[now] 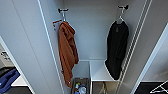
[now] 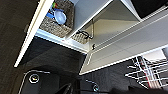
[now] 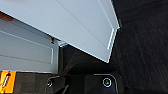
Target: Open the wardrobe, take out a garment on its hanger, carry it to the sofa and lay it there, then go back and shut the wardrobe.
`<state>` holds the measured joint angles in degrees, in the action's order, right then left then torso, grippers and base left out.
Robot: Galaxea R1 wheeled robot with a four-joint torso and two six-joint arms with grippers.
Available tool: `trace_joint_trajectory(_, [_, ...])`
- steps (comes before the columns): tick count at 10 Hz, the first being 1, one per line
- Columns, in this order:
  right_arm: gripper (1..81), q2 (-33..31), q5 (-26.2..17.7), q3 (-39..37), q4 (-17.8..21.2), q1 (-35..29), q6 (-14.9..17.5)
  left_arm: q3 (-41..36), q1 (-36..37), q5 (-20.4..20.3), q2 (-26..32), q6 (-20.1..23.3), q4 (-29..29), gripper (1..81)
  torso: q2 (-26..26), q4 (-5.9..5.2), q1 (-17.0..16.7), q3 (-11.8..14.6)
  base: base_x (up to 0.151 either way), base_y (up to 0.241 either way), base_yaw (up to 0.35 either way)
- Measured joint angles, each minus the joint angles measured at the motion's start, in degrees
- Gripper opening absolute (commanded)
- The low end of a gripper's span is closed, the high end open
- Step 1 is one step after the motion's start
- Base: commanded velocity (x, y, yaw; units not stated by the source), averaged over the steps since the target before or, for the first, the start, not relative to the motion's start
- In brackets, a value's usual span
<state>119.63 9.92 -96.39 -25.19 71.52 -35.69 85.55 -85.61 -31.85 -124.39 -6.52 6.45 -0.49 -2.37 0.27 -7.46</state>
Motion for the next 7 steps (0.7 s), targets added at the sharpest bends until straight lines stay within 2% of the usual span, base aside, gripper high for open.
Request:
trace_joint_trajectory(3, [81.1, 11.8, -1.2, -11.0, 1.0, 5.6, -0.5, 10.2, 0.0, 2.0, -7.3, -0.6, -2.9, 81.1, 0.0, 0.0, 0.0, 0.0, 0.0, 0.0, 0.0])
trace_joint_trajectory(7, [81.1, 21.8, -2.6, -22.5, 1.4, 10.7, -0.9, 22.1, 0.2, 7.3, -15.7, -0.9, -5.9, 81.1, 0.0, 0.0, 0.0, 0.0, 0.0, 0.0, 0.0])
